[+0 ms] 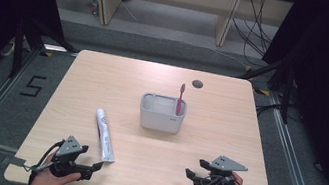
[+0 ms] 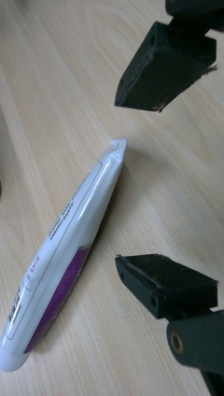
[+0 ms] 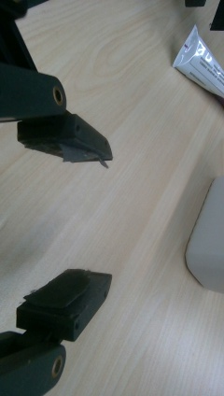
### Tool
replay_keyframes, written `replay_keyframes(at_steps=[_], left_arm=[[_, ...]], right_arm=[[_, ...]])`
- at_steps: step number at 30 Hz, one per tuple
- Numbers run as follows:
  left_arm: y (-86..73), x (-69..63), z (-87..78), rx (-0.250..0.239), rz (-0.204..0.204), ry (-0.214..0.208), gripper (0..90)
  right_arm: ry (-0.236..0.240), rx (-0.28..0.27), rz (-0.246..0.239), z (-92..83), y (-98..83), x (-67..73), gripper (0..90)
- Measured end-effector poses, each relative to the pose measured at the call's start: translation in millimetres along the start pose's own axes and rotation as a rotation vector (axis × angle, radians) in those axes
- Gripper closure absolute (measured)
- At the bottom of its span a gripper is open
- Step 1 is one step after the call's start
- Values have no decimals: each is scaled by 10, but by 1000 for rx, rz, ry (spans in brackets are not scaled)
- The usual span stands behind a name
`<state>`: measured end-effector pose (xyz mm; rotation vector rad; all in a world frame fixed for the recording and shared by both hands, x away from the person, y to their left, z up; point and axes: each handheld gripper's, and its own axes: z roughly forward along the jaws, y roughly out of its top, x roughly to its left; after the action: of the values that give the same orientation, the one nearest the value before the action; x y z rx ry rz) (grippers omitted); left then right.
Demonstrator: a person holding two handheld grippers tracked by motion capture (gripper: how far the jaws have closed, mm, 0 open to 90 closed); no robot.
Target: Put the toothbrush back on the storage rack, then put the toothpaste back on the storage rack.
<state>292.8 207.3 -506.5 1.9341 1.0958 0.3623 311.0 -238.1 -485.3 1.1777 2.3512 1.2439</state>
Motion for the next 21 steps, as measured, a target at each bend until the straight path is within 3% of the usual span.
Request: replay_keyframes(at_steps=[1, 5, 6, 8, 11, 13, 14, 15, 16, 20, 21], left_arm=[[0, -1, 0, -1, 0, -1, 185], [0, 0, 1, 1, 0, -1, 185], [-1, -1, 2, 0, 0, -1, 185], [-2, -4, 1, -2, -1, -3, 185], [-1, 2, 0, 4, 5, 0, 185], [-1, -3, 4, 0, 0, -5, 185], [-1, -1, 2, 1, 5, -6, 184], [-1, -2, 1, 2, 6, -7, 185], [-1, -4, 1, 1, 7, -7, 185], [-4, -2, 3, 1, 7, -1, 184], [-4, -4, 5, -3, 3, -2, 184]], right_arm=[[-4, -16, -38, -3, -5, -21, 352], [15, 0, 6, -38, -54, 10, 321], [5, 0, -20, -47, -62, -12, 314], [30, 14, 1, -57, -82, -15, 298], [-5, 28, 13, -70, -117, -7, 248], [12, 39, 49, -68, -149, 20, 229], [5, 38, 10, -63, -161, -9, 223], [1, 61, 29, -79, -171, 6, 224], [19, 55, 16, -83, -178, 2, 225], [3, 68, 54, -137, -205, 56, 233], [-10, 50, 6, -137, -210, 28, 234]])
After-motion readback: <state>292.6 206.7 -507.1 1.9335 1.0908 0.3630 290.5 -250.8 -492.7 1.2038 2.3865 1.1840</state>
